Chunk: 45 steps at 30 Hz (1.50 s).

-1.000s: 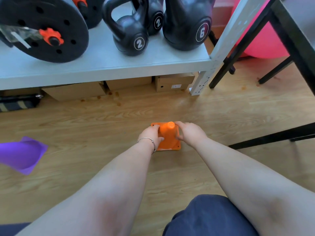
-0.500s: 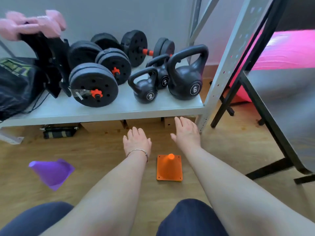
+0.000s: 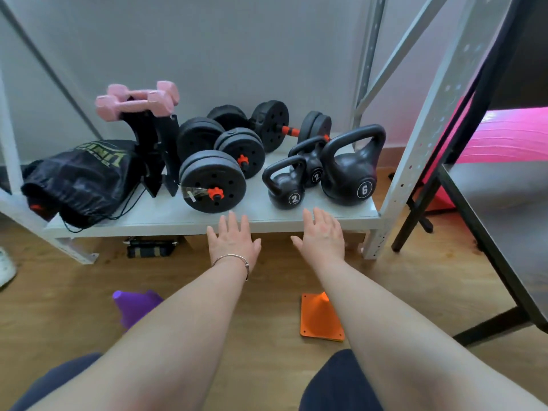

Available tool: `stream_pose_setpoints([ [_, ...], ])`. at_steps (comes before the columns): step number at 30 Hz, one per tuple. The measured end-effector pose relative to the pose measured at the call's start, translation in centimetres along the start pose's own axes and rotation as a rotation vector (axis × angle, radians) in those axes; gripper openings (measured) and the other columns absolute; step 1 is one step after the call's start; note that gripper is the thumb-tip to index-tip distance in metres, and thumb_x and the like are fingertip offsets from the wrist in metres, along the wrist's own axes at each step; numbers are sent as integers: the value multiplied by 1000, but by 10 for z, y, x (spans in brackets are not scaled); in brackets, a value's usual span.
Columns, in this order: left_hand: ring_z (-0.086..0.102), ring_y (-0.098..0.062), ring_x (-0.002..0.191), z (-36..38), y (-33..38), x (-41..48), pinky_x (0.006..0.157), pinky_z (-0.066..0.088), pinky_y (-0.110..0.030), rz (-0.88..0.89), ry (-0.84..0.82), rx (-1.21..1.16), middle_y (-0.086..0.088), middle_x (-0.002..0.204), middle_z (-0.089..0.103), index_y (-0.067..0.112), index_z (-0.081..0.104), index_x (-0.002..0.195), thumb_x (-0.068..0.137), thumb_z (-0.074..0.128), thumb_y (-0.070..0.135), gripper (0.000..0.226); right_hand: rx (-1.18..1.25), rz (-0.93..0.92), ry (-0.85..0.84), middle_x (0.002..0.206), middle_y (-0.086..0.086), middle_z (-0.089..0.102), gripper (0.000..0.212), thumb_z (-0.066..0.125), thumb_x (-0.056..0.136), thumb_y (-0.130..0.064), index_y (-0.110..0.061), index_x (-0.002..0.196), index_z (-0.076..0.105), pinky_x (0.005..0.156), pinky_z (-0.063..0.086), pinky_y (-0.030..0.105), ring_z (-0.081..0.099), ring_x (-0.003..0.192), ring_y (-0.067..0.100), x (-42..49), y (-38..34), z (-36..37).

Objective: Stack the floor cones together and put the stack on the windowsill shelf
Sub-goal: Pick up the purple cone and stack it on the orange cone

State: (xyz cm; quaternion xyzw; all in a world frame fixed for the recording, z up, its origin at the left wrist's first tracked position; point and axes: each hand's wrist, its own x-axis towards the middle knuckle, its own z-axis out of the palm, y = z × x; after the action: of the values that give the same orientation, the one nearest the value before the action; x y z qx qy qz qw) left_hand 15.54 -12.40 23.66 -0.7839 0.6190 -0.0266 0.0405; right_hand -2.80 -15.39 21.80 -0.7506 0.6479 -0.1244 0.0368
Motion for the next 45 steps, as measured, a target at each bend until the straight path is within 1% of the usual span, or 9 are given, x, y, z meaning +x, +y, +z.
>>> stream_pose_setpoints([
  [5, 10, -27, 149, -22, -55, 25, 116, 18, -55, -1, 30, -3, -6, 163, 10, 24, 9, 152, 94, 35, 53, 71, 20, -30, 38, 154, 11, 37, 75, 55, 91, -50, -17, 152, 25, 117, 28, 42, 32, 143, 28, 23, -54, -12],
  [9, 13, -25, 149, -29, -97, 55, 115, 19, -54, 123, 52, 72, -3, 162, 14, 23, 12, 152, 94, 35, 51, 68, 14, -41, 55, 154, 10, 37, 75, 54, 92, -51, -16, 152, 24, 119, 26, 43, 32, 144, 28, 43, -90, -11],
  [13, 17, -25, 147, -13, -151, 83, 117, 19, -51, 219, 80, 139, -3, 161, 17, 20, 15, 151, 94, 35, 52, 69, 1, -48, 56, 145, 6, 44, 70, 53, 92, -52, -16, 148, 29, 115, 31, 40, 37, 138, 25, 60, -121, 8],
  [17, 17, -25, 147, 19, -212, 92, 115, 21, -49, 145, 66, 125, -4, 160, 19, 20, 15, 150, 93, 35, 54, 70, -18, -98, 18, 140, 3, 47, 68, 49, 92, -54, -18, 147, 32, 112, 34, 39, 41, 133, 24, 69, -158, 42],
  [24, 17, -21, 147, 78, -303, 82, 117, 19, -48, 17, 7, 42, -1, 160, 21, 20, 17, 151, 90, 36, 56, 73, -9, -216, -50, 154, 6, 41, 70, 43, 94, -60, -20, 151, 30, 119, 28, 43, 34, 146, 26, 69, -242, 100],
  [28, 18, -22, 148, 117, -358, 71, 118, 17, -46, -74, -14, 20, -1, 162, 18, 23, 15, 152, 92, 34, 55, 71, -37, -317, -90, 145, 6, 49, 64, 45, 93, -58, -20, 144, 37, 115, 35, 42, 42, 138, 26, 68, -277, 133],
  [31, 16, -22, 148, 140, -392, 66, 119, 16, -46, -157, -45, 6, -1, 162, 15, 24, 12, 153, 93, 32, 55, 70, -65, -364, -143, 147, 5, 48, 67, 46, 93, -58, -19, 147, 35, 115, 34, 42, 42, 139, 27, 67, -295, 159],
  [40, 20, -23, 147, 216, -452, 48, 117, 21, -46, -252, -109, -41, -3, 161, 19, 23, 19, 151, 91, 42, 52, 71, -152, -523, -335, 154, 11, 42, 71, 47, 93, -58, -18, 151, 35, 118, 29, 46, 37, 145, 30, 55, -339, 239],
  [45, 18, -21, 148, 272, -459, 22, 118, 20, -45, -228, -220, -114, -2, 162, 17, 25, 17, 152, 90, 45, 53, 74, -137, -632, -471, 156, 4, 38, 74, 53, 90, -59, -23, 151, 29, 118, 28, 44, 34, 144, 27, 47, -357, 277],
])
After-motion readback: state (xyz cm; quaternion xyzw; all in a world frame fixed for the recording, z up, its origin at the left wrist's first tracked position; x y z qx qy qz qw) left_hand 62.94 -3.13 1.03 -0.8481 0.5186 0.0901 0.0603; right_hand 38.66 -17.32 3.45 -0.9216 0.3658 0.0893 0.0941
